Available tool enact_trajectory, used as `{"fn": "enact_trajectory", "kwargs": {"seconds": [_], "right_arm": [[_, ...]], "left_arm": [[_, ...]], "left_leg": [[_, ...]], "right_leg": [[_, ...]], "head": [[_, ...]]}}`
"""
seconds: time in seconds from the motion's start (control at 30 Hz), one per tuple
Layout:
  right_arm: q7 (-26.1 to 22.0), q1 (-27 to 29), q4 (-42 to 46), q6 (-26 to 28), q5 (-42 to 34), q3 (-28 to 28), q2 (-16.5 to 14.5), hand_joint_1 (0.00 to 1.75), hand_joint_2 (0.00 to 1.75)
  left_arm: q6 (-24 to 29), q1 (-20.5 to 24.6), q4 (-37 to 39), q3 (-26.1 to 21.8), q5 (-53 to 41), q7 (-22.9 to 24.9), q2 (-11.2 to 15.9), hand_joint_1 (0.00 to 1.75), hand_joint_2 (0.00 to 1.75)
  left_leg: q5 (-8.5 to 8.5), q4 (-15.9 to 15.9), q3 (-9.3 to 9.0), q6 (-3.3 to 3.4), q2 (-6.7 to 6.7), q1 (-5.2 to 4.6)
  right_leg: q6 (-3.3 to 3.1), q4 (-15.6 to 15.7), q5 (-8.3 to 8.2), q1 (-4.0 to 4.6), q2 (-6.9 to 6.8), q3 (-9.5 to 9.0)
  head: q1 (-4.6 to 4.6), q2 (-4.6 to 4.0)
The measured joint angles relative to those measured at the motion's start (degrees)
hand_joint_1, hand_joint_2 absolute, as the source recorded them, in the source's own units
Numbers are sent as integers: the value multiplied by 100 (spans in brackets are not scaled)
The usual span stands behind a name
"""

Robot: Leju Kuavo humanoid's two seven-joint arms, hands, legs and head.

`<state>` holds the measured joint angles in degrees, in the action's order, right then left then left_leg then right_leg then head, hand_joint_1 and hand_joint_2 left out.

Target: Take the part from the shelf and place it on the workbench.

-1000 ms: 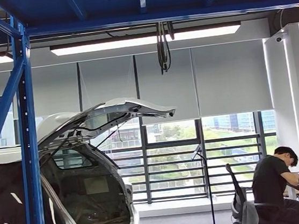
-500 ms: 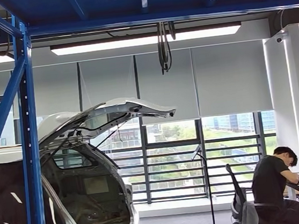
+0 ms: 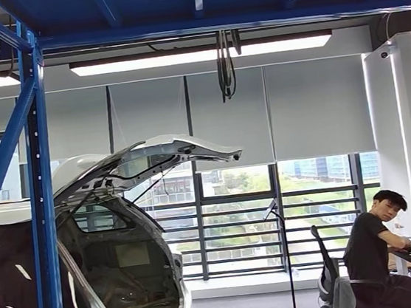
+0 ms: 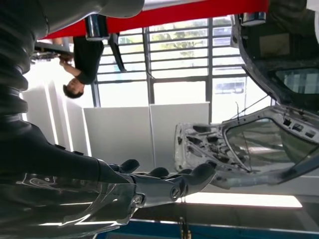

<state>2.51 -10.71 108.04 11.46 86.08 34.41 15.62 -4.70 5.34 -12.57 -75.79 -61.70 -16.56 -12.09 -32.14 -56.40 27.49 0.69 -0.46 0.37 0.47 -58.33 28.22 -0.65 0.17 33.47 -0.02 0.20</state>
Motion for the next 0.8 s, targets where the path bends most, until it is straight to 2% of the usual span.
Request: {"fn": "enact_trajectory", "kwargs": {"seconds": [0.27,0.8], "right_arm": [[100,493,31,-88,-91,-421,-43,0,175],[311,1644,422,-92,60,-1719,-192,0,175]], "left_arm": [[7,-13,0,-66,90,-72,0,0,0],[35,-19,0,-138,157,-239,40,0,0]], "left_leg": [[-1,0,-1,1,0,0],[-2,0,-4,0,0,0]], "right_leg": [[0,1,0,0,-1,0],[0,2,1,0,-1,-3]], "head": [[0,0],[0,0]]}}
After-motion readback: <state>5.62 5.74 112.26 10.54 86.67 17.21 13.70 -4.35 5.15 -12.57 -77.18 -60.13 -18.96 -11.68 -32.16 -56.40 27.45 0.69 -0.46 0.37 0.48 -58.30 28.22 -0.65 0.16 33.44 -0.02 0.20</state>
